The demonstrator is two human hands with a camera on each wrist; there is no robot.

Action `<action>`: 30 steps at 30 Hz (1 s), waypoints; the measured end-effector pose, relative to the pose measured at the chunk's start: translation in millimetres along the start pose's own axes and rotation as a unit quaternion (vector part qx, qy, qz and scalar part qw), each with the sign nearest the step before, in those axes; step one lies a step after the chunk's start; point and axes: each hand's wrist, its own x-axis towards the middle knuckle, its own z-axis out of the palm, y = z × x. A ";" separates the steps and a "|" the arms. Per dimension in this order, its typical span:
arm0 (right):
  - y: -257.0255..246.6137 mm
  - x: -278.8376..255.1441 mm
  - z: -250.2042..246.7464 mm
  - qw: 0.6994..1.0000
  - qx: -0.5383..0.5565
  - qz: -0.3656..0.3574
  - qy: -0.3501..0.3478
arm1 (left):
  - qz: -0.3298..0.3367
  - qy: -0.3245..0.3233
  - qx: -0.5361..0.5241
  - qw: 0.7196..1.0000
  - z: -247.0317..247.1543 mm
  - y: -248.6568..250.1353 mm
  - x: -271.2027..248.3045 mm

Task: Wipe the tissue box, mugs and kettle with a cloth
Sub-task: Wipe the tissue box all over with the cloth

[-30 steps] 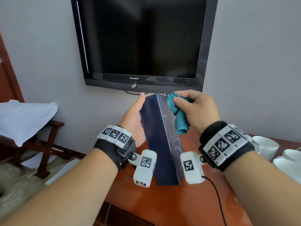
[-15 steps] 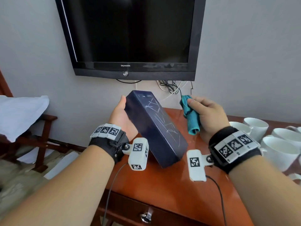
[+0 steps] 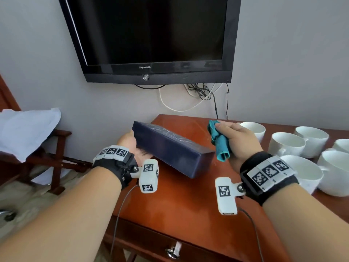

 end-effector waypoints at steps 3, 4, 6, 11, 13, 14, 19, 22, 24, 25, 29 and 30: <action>7.0 5.3 -0.3 1.000 0.000 0.008 -0.002 | -0.034 -0.012 -0.045 0.998 -2.8 1.6 5.8; 9.4 8.5 -0.7 1.000 0.002 0.010 0.001 | -0.038 -0.008 -0.058 0.998 -1.7 1.0 9.3; 14.8 16.1 -2.9 1.000 0.014 0.019 0.006 | -0.029 0.009 -0.047 0.998 -2.4 3.6 16.2; 36.1 27.1 -11.0 0.996 0.071 0.051 0.028 | -0.046 -0.003 -0.014 0.999 3.4 -2.8 22.7; 44.6 27.6 -14.1 0.995 0.077 0.058 0.031 | -0.046 -0.004 -0.037 0.998 5.0 -10.8 31.6; 45.2 26.1 -14.1 0.995 0.075 0.059 0.029 | -0.038 -0.005 -0.044 0.998 5.4 -12.2 33.8; 46.2 26.7 -9.3 0.998 0.050 0.045 0.003 | -0.025 -0.062 -0.040 0.997 19.2 -19.6 50.0; 48.5 24.6 -7.0 0.998 0.033 0.048 0.002 | -0.006 -0.064 0.014 0.998 21.4 -17.2 66.8; 50.2 23.8 -7.7 0.998 0.029 0.050 0.005 | 0.002 -0.076 0.046 0.996 19.9 -18.0 76.8; 50.0 23.9 -8.5 0.998 0.028 0.049 0.006 | 0.009 -0.083 0.058 0.995 18.9 -19.0 81.0; 48.4 23.5 -10.5 0.999 0.012 0.048 -0.004 | 0.043 -0.106 0.106 0.988 13.3 -21.4 94.2; 48.4 23.5 -10.8 0.999 0.001 0.048 -0.006 | 0.052 -0.107 0.125 0.985 11.4 -20.3 96.6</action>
